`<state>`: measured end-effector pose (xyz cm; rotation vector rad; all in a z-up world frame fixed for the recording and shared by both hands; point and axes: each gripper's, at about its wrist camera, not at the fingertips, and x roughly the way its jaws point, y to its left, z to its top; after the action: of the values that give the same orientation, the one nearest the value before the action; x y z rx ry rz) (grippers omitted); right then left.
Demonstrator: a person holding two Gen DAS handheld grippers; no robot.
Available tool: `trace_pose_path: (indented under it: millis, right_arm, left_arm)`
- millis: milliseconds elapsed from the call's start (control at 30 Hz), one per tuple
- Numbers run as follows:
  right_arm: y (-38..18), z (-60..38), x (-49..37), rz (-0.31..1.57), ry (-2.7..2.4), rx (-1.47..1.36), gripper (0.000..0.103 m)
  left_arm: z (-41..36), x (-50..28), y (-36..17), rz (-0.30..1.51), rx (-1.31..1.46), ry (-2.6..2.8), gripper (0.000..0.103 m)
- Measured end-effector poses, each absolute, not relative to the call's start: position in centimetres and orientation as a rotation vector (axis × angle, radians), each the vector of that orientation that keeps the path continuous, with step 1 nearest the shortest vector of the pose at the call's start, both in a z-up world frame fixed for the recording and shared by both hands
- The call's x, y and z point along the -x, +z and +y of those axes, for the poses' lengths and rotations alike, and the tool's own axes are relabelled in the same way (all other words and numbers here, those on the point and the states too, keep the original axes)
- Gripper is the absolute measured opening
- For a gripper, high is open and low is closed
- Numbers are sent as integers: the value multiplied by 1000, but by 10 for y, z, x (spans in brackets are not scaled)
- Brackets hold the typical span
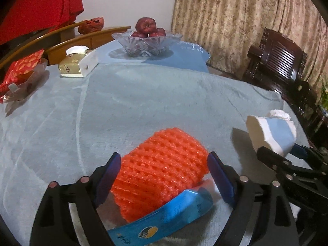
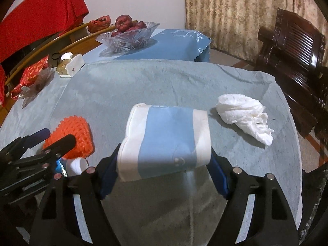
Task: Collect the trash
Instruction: 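Grasp the blue-white cup with the right tool while the left tool grasps the orange mesh sleeve, then carry the orange sleeve and blue-white cup toward the bin with both tools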
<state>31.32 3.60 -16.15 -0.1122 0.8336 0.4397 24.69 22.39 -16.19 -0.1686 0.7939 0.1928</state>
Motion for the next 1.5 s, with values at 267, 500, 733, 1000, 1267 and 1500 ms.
trace_pose_path:
  millis: [267, 500, 733, 1000, 1267, 1500]
  right_arm:
    - [-159, 33, -311, 832, 449, 93, 75]
    - [-148, 28, -303, 812, 462, 77, 75]
    - [-133, 23, -291, 785, 477, 69, 75]
    - [-104, 9, -278, 727, 485, 54, 75]
    - [-69, -9, -256, 656, 486, 50, 75]
    - [-45, -29, -233, 614, 486, 51, 75]
  left_arm:
    - [222, -249, -170, 818, 134, 212, 88]
    - [226, -248, -168, 805, 120, 220, 51]
    - [229, -242, -160, 780, 144, 214, 28]
    - [225, -224, -123, 702, 178, 212, 25]
    - [202, -202, -74, 607, 155, 176, 25]
    - [173, -182, -43, 551, 148, 130, 25]
